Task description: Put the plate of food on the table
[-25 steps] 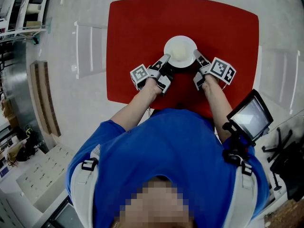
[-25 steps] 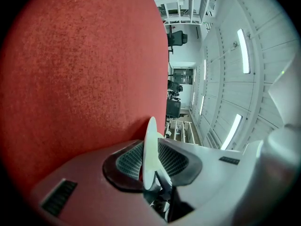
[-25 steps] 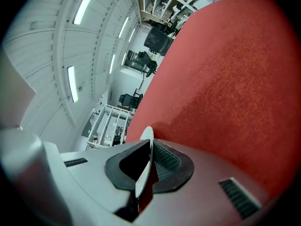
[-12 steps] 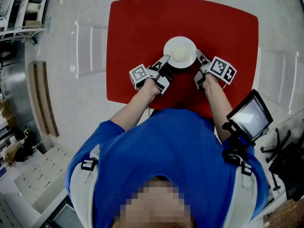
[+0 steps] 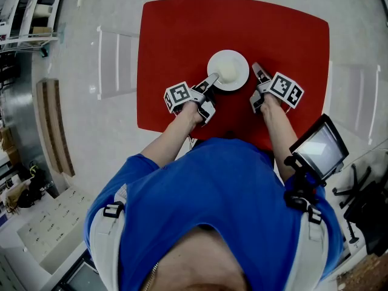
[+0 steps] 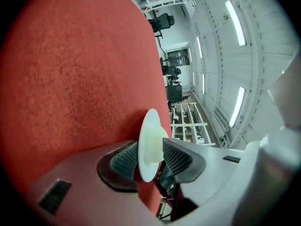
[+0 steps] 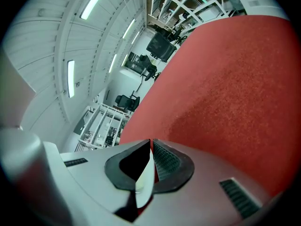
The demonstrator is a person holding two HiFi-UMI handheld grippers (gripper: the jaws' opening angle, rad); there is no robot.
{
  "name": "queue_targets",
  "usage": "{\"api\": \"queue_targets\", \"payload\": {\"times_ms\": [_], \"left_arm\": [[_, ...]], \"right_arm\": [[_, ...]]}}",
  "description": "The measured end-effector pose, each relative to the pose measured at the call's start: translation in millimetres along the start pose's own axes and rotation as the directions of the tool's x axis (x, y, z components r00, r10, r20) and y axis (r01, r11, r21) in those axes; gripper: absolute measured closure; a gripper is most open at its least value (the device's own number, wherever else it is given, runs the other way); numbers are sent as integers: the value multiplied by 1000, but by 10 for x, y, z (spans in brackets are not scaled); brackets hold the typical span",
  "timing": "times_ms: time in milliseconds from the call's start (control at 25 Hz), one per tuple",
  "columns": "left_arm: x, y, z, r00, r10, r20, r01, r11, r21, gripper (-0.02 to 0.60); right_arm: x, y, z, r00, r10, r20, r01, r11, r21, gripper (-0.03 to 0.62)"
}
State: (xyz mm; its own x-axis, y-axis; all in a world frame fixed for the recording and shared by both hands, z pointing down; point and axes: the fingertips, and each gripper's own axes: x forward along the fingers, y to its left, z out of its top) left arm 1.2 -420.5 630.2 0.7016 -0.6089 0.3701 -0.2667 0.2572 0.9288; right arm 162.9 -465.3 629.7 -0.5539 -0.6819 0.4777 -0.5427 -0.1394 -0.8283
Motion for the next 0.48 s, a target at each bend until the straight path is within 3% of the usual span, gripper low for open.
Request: {"api": "queue_targets", "payload": {"times_ms": [280, 480], "left_arm": [[54, -84, -79, 995, 66, -79, -51, 983, 176, 396], [67, -67, -164, 981, 139, -138, -82, 932, 353, 371]], "right_arm": [[12, 55, 41, 1000, 11, 9, -11, 1000, -9, 577], [9, 77, 67, 1000, 19, 17, -18, 1000, -16, 577]]}}
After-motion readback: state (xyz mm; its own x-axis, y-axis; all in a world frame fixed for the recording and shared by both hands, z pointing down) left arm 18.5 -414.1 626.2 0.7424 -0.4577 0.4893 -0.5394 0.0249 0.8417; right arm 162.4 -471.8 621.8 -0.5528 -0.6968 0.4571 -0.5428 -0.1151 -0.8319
